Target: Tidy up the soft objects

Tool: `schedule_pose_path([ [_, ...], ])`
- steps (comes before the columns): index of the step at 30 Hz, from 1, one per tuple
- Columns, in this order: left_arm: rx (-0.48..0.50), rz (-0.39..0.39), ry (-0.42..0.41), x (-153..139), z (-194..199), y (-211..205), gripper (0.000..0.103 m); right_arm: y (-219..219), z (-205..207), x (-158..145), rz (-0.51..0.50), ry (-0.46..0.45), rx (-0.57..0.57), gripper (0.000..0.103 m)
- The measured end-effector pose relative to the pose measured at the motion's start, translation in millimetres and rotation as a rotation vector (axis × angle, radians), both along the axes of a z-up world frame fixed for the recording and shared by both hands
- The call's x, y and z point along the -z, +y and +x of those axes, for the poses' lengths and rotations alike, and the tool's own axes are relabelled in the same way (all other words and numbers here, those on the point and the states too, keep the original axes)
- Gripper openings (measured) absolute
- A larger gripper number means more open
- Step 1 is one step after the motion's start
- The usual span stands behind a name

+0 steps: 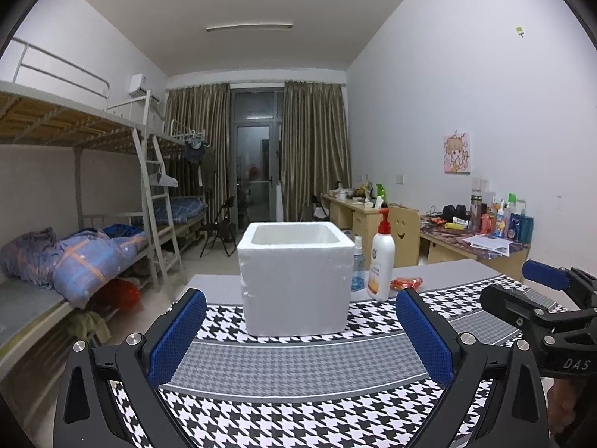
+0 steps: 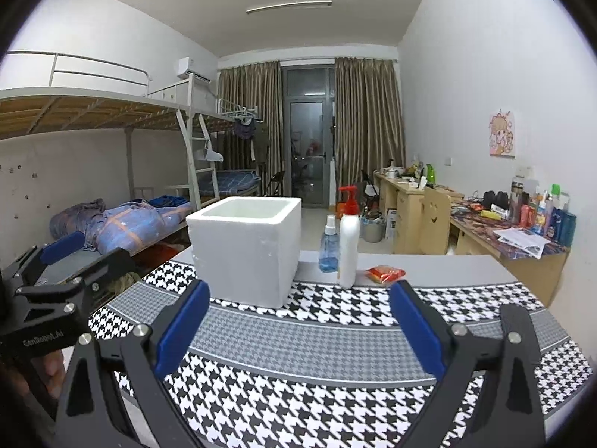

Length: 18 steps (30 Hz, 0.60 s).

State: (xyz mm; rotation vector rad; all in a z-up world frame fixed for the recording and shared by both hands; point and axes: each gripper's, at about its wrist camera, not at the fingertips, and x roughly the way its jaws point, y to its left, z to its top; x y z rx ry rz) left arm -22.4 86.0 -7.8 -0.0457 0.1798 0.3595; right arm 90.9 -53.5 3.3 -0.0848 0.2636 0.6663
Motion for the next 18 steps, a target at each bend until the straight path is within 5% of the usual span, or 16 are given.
schedule_pose_path([
  [18, 0.0, -0.02, 0.05, 18.1, 4.2, 0.4, 0.102, 6.0, -2.6, 9.2, -0.033, 0.015, -0.002, 0.099],
])
